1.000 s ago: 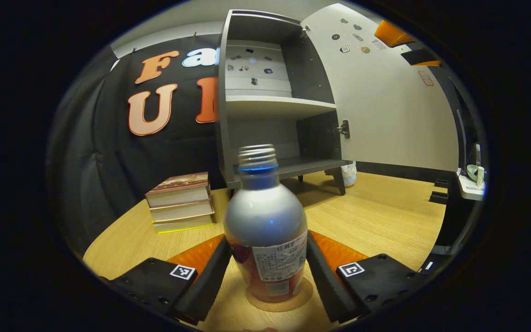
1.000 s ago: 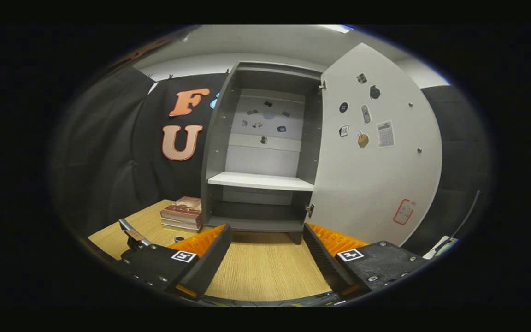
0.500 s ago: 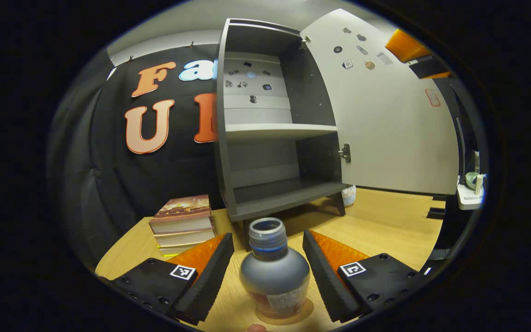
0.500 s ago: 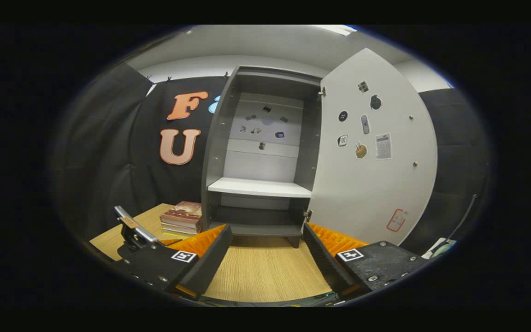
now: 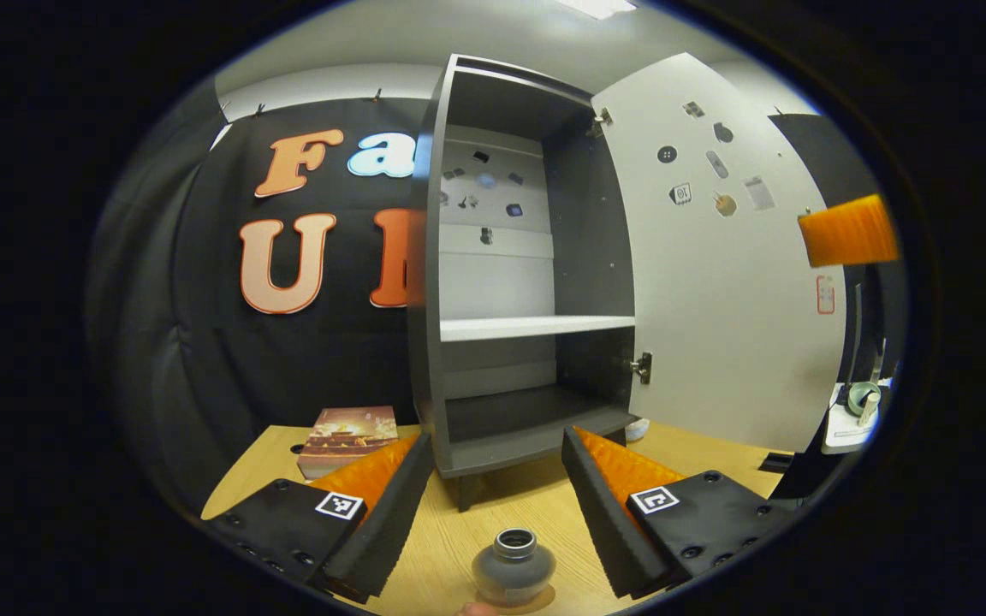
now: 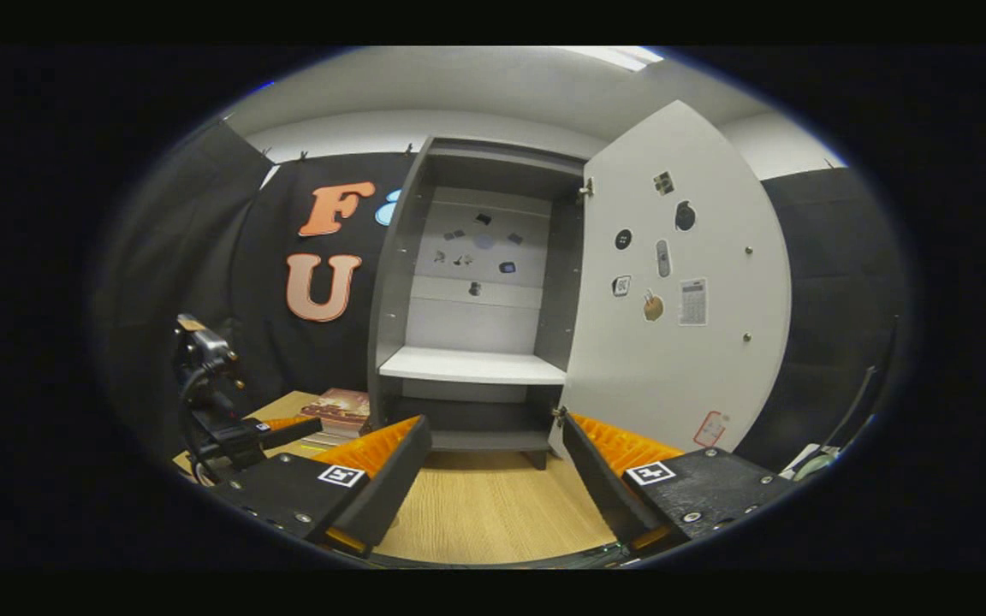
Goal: Open the cabinet door with the right hand, grasp the bottle in the cabinet with the left hand and place it on the coaster, then close the cabinet door with the right hand.
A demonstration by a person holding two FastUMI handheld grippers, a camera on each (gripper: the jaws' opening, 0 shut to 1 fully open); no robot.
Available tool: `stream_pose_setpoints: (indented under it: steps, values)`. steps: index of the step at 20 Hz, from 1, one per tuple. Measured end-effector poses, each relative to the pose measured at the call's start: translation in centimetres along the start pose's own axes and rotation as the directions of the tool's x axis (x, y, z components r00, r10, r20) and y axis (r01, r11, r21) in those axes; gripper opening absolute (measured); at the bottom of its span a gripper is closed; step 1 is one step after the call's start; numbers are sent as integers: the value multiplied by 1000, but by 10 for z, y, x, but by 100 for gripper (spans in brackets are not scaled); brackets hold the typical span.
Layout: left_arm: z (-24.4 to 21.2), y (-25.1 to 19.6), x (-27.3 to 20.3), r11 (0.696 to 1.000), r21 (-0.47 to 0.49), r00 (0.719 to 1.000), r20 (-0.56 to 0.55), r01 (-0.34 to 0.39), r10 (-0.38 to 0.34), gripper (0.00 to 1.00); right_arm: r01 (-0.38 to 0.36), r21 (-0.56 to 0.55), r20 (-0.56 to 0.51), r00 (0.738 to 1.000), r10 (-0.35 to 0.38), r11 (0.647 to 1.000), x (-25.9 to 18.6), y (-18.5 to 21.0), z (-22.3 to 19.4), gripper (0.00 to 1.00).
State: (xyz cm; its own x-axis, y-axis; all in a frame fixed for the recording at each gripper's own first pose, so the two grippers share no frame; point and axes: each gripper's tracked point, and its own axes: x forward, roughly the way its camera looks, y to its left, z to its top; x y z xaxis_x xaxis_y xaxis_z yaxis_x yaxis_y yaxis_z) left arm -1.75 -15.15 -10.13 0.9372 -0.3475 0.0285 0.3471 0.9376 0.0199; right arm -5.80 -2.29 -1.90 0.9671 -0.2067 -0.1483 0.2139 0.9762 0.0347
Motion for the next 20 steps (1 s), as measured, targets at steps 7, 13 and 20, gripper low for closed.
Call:
stream_pose_setpoints:
  steps: [7, 13, 20]
  values:
    - [58, 13, -15, 994, -7, 994, -11, -113, 113, 95, -38, 30, 46, 998, 36, 999, -2, -38, 17, 95]
    - [104, 9, -32, 984, -8, 984, 10, -176, 176, 97, -44, 47, 103, 994, 39, 998, -21, -84, 38, 95]
    - [130, -18, -40, 980, -56, 981, 12, -192, 193, 97, 110, 77, 126, 985, -120, 991, -55, -198, 60, 95]
